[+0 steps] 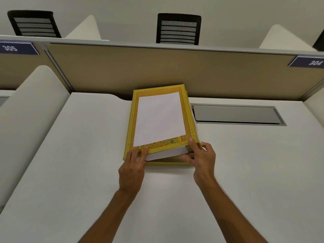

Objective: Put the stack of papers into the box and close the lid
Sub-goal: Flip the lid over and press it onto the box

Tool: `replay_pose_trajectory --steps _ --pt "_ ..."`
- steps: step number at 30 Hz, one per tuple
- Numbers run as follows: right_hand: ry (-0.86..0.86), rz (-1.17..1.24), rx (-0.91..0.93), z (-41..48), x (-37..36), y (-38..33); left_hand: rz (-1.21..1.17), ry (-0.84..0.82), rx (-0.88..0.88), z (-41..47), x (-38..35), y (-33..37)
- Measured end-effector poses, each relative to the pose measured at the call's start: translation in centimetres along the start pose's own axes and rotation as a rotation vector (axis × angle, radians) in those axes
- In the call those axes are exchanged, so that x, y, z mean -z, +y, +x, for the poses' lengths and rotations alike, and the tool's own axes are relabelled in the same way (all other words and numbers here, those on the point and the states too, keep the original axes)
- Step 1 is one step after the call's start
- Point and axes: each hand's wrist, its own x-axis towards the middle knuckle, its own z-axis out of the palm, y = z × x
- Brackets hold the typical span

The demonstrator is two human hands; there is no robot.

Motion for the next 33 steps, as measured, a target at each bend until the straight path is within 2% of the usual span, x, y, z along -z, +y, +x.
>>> replay_pose_trajectory --steps 3,7,8,11,25,30,33 --pt "0.056 -0.118 0.022 0.7 1.1 1.1 -0.161 -0.022 0.099 0.1 0.2 -0.3" --pt "0.102 -0.279 0.039 1.5 2.2 1.9 -0.395 -0.18 0.53 -0.1 0.1 -0.9" --pt "0.103 -0.308 0.034 1.6 2.4 2.0 -0.455 -0.211 0.584 0.0 0.1 -1.0" --pt "0.093 -0.364 0.001 2.0 3.0 2.5 -0.577 -0.207 0.563 0.1 0.1 -0.6" --pt "0.057 -0.619 0.011 3.4 4.1 5.3 -0.595 -0.302 0.549 -0.1 -0.3 -0.6" --pt "0.059 -0.729 0.052 4.1 4.3 5.2 -0.633 -0.272 0.562 0.7 -0.6 -1.2" --pt "-0.003 -0.765 0.192 5.8 3.6 4.2 -0.663 -0.26 0.553 3.3 -1.4 -2.0"
